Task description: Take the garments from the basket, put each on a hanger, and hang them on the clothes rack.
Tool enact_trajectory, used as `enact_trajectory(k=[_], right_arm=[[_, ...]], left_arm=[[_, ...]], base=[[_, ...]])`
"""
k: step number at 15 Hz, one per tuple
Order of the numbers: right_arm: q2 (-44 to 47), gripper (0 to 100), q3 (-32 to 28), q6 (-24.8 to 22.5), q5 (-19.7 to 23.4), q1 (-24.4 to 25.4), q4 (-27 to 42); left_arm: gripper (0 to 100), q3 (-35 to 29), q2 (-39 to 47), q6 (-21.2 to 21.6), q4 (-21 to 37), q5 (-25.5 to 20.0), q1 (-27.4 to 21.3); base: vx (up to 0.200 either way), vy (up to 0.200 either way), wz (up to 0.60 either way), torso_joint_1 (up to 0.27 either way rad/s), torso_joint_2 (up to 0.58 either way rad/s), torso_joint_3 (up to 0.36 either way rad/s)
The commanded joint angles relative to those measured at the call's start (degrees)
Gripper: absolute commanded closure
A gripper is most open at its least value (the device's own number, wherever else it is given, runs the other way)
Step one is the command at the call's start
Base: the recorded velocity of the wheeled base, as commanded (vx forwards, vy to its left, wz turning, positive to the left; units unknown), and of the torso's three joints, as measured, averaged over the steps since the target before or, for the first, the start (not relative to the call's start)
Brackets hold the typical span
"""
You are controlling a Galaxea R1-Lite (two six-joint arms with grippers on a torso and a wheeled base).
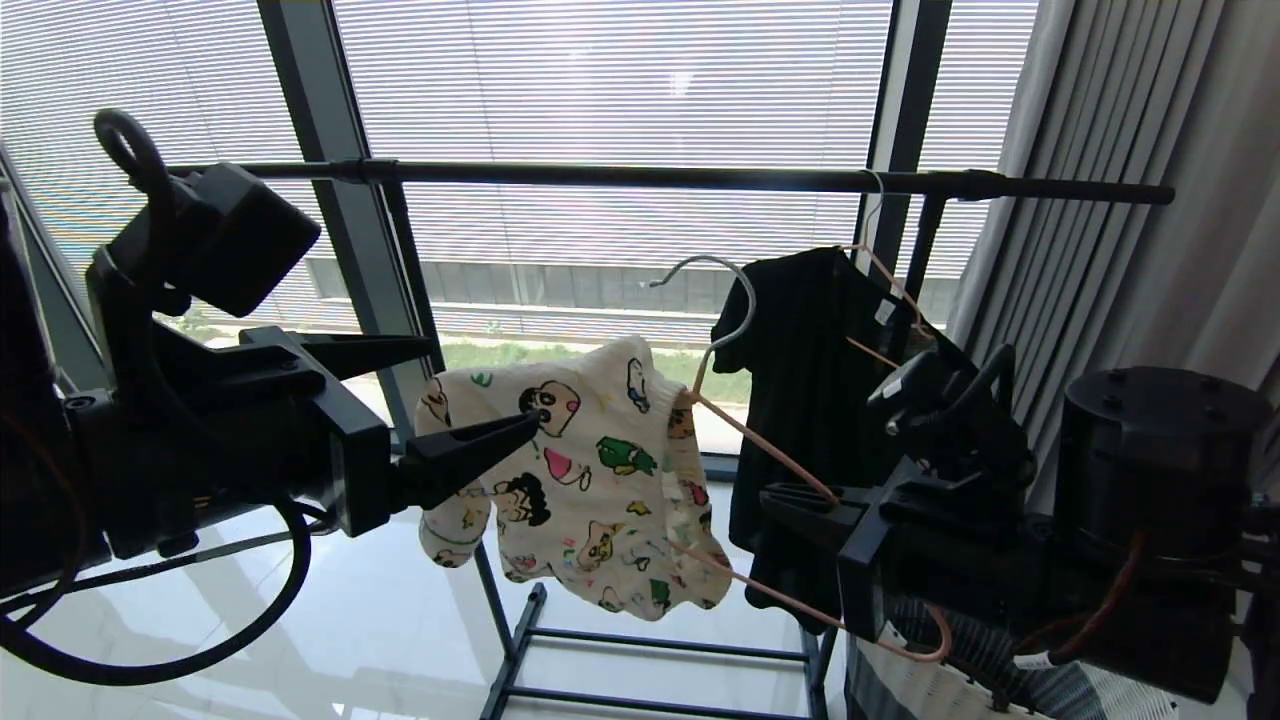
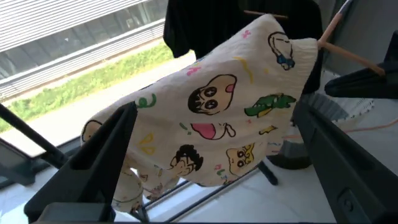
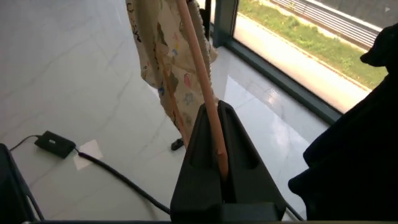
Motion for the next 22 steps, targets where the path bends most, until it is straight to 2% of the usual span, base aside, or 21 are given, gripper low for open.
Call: enact_trajectory(k=[1, 4, 5, 6, 10, 15, 20, 21, 22], right_arm=[[-6.74, 100, 5.8, -1.52, 2.47, -0.91, 1.53], [-7.88, 100, 9.76, -5.39, 5.99, -0.3, 1.88], [-7.88, 100, 10.2, -5.92, 6.43, 0.14, 1.88], [-7.62, 100, 10.81, -6.89, 7.13, 0.76, 1.97], [-7.7, 100, 11.87, -8.82, 7.92, 4.97, 1.97], [-7.53, 100, 11.69, -11.02, 7.83, 7.0, 1.97], [-7.62, 100, 10.9, -11.19, 7.48, 9.19, 1.97], [-7.62, 100, 10.81, -11.19, 7.4, 9.28, 1.97], [-7.62, 100, 10.81, -11.19, 7.4, 9.46, 1.97]], left_arm=[[0, 1.27, -1.36, 0.45, 2.08, -2.5, -3.07], [0, 5.93, -0.66, 3.79, 2.34, -3.73, -10.19], [0, 7.33, -0.49, 5.02, 2.43, -4.17, -11.15], [0, 10.15, 0.04, 8.28, 2.34, -4.61, -12.12], [0, 12.69, 1.27, 9.33, 2.16, -6.36, -12.03], [0, 14.8, 1.8, 8.89, 1.99, -6.89, -10.98], [0, 15.16, 2.85, 9.07, 1.73, -6.89, -10.89], [0, 15.6, 3.38, 9.07, -0.21, -6.89, -10.98], [100, 16.21, 3.82, 9.15, -1.88, -6.89, -10.89]], base=[[0.0, 0.0, 0.0, 0.0, 0.0, 0.0], [0.0, 0.0, 0.0, 0.0, 0.0, 0.0], [0.0, 0.0, 0.0, 0.0, 0.0, 0.0], [0.0, 0.0, 0.0, 0.0, 0.0, 0.0], [0.0, 0.0, 0.0, 0.0, 0.0, 0.0], [0.0, 0.0, 0.0, 0.0, 0.0, 0.0], [0.0, 0.0, 0.0, 0.0, 0.0, 0.0], [0.0, 0.0, 0.0, 0.0, 0.0, 0.0], [0.0, 0.0, 0.0, 0.0, 0.0, 0.0]])
